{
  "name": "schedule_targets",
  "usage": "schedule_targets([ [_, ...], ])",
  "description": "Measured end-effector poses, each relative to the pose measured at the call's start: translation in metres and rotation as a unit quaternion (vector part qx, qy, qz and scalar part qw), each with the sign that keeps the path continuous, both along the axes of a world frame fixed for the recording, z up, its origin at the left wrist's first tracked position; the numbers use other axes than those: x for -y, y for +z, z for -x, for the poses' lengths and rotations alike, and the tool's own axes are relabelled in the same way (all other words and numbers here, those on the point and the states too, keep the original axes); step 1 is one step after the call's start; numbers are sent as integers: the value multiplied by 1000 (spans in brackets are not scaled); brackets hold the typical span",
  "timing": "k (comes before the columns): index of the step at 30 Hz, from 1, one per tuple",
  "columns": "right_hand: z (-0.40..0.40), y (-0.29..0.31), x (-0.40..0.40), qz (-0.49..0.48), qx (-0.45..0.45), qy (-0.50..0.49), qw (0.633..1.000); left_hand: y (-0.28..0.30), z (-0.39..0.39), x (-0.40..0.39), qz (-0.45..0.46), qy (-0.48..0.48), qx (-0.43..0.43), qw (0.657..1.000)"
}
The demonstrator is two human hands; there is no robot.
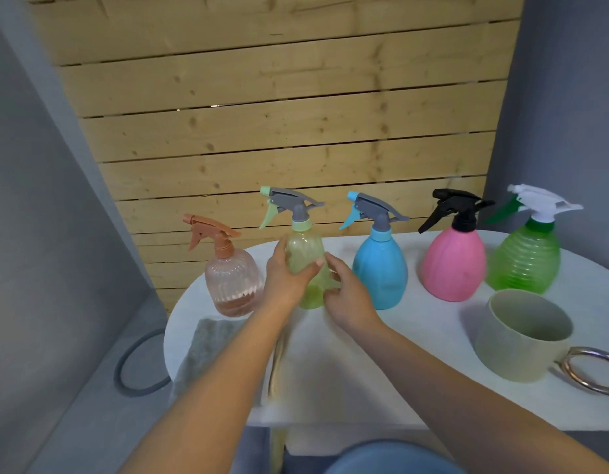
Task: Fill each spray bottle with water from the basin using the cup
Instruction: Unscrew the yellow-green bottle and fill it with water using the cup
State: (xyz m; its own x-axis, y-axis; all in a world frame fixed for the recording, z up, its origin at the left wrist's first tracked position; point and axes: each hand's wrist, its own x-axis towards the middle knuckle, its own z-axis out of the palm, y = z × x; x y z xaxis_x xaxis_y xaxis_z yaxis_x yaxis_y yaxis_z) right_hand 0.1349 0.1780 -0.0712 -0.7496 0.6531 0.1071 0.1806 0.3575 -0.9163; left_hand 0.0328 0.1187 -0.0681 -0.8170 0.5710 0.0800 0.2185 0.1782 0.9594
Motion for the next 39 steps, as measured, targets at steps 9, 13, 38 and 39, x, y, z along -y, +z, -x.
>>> schedule_targets([
  [9,-66,27,14,60,-74,-32,995,27,-71,43,38,59,-51,996],
  [13,-118,51,30,103,-94,-24,990,35,-130,79,73,26,-50,996],
  [38,-213,51,44,187,12,184,965,21,-199,146,168,-224,-99,955],
  [39,-216,51,42,136,53,163,976,19,-199,147,191,-196,-155,949],
])
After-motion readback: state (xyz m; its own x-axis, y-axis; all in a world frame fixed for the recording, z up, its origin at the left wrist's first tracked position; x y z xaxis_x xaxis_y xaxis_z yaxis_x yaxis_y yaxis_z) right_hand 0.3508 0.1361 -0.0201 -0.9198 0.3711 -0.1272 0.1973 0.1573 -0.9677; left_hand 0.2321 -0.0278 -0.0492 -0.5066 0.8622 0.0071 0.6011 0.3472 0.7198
